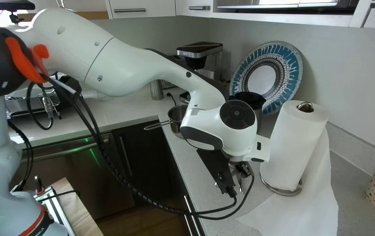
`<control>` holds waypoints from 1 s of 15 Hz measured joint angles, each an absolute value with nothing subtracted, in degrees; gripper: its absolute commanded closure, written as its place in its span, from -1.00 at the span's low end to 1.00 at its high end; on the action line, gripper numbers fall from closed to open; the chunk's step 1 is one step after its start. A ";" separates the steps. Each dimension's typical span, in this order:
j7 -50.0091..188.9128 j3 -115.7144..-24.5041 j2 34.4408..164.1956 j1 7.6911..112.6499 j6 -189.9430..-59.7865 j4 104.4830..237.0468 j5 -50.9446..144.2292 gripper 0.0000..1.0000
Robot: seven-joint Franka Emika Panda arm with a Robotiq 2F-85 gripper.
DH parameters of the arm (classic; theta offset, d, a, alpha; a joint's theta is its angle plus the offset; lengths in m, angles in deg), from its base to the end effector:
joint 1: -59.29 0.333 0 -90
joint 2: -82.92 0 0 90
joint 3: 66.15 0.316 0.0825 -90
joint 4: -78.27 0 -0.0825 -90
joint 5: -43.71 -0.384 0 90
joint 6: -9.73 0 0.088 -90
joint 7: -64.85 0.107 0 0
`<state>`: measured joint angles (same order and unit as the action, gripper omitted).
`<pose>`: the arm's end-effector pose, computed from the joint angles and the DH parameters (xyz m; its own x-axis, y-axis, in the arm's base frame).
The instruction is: Put the spoons in the pot
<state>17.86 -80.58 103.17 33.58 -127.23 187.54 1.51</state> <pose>0.4976 -0.3994 0.3333 0.8499 -0.3870 0.3576 -0.2948 -0.9117 -0.2862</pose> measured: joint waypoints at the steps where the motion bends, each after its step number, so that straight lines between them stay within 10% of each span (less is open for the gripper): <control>1: 18.29 -80.53 103.73 33.41 -127.23 187.29 1.51 0.17; 4: 19.06 -80.04 105.37 32.74 -127.24 186.34 1.51 0.48; 11: 19.84 -78.67 107.24 31.61 -127.50 184.09 1.51 -0.02; 15: 19.84 -77.85 107.29 31.00 -127.52 183.33 1.29 0.21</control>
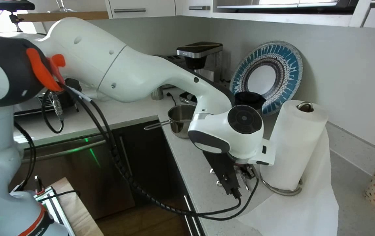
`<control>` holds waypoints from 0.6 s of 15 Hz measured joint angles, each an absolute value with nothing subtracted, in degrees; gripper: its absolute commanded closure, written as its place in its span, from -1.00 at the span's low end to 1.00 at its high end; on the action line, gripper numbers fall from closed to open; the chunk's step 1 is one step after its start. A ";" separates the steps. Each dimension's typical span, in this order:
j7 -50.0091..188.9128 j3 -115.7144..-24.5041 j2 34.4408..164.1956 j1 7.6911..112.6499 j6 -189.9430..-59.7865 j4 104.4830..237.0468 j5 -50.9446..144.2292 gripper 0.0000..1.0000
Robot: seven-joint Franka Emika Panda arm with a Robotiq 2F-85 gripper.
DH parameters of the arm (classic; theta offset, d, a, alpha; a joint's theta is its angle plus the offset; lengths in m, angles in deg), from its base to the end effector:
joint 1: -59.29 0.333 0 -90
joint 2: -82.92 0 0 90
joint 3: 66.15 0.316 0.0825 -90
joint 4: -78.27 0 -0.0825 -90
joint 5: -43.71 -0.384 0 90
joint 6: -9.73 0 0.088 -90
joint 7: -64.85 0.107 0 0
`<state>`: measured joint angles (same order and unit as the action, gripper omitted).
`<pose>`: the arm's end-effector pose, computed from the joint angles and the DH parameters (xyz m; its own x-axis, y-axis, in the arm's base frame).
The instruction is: Put the spoons in the pot
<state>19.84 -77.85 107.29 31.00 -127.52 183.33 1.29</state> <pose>0.5140 -0.4104 0.3190 0.8378 -0.4180 0.3512 -0.3220 -0.8978 -0.3004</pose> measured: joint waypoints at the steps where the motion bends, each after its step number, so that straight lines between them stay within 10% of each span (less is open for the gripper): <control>1: 19.84 -77.70 107.29 30.89 -127.53 183.16 1.06 0.33; 9: 19.90 -76.66 108.19 30.58 -127.53 181.81 -1.06 0.43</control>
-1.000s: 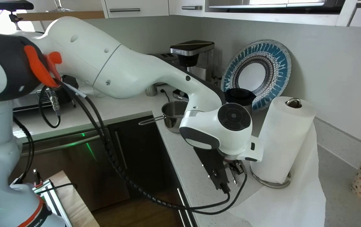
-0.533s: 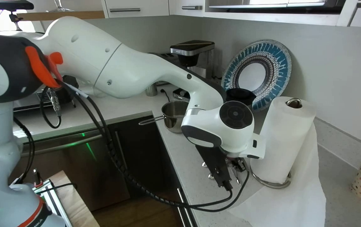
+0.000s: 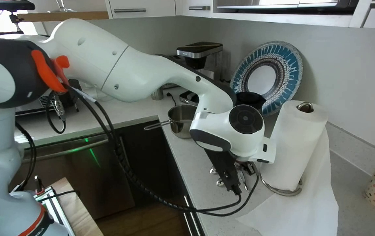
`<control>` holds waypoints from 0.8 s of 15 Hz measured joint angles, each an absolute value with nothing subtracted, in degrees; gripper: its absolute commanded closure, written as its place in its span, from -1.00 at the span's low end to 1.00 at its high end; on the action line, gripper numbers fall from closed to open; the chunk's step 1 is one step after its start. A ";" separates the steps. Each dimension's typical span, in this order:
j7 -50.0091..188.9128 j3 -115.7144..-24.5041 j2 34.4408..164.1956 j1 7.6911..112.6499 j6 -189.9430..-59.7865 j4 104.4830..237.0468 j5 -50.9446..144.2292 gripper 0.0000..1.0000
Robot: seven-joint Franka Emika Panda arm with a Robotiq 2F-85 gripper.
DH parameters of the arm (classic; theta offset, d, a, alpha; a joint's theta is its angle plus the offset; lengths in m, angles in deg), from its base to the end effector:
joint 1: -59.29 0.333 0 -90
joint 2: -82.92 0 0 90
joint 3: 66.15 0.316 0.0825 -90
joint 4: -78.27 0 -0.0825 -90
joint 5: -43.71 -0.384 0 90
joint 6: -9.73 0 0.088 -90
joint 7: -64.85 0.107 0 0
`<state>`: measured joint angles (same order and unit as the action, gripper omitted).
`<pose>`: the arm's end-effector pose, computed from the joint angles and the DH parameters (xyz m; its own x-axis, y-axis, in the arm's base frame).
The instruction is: Put the spoons in the pot
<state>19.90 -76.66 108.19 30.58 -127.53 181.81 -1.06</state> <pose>0.5250 -0.4078 0.3200 0.8206 -0.4369 0.3685 -0.3232 -0.8865 -0.3311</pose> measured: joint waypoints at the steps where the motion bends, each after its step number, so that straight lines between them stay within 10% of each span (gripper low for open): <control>1: 19.95 -76.56 108.41 30.58 -127.53 181.71 -1.11 0.39; 6: 21.02 -76.41 108.82 30.54 -127.48 181.67 -1.12 0.27; 12: 22.16 -76.50 108.69 29.79 -127.25 181.68 -1.12 1.00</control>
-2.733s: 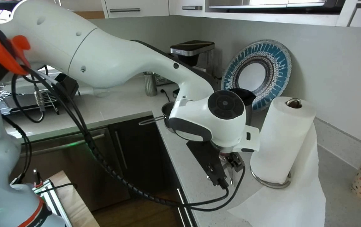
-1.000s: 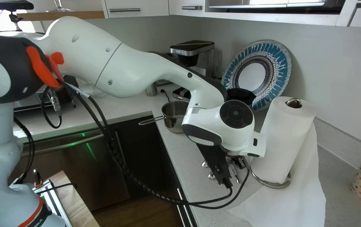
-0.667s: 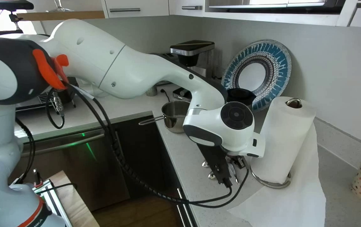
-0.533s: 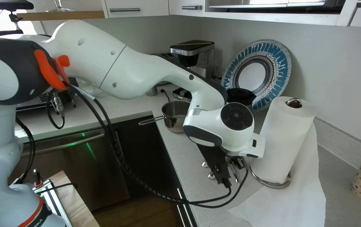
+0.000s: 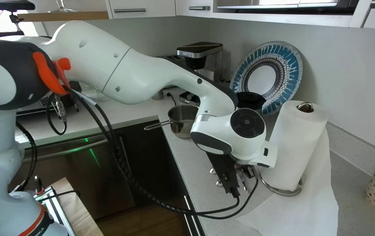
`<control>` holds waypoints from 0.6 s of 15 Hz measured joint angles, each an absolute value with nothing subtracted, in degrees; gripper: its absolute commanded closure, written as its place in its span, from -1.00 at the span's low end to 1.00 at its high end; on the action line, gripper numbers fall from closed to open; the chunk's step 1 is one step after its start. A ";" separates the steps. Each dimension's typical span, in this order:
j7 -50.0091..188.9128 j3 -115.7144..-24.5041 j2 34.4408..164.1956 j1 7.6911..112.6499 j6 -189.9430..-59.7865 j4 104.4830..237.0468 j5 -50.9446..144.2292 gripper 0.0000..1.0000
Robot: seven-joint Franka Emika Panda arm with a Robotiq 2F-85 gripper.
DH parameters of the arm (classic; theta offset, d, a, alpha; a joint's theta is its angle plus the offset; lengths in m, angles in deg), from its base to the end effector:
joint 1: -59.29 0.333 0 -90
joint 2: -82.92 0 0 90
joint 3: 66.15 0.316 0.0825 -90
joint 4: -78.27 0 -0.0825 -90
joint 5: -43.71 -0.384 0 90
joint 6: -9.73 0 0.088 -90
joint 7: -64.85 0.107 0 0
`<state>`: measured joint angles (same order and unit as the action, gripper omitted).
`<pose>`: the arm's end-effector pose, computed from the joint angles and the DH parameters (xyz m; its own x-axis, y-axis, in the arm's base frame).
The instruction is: Put the spoons in the pot
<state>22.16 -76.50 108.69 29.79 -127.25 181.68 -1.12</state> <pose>0.5208 -0.4133 0.3148 0.8050 -0.4820 0.3461 -0.3656 -0.8623 -0.3505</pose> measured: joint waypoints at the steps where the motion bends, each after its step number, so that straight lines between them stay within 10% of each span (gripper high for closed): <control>1: 22.24 -76.50 108.69 29.72 -127.15 181.68 -1.12 1.00; 9: 23.24 -76.48 108.34 29.67 -124.57 181.68 -1.12 0.99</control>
<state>23.24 -76.48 108.34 29.67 -124.57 181.68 -1.12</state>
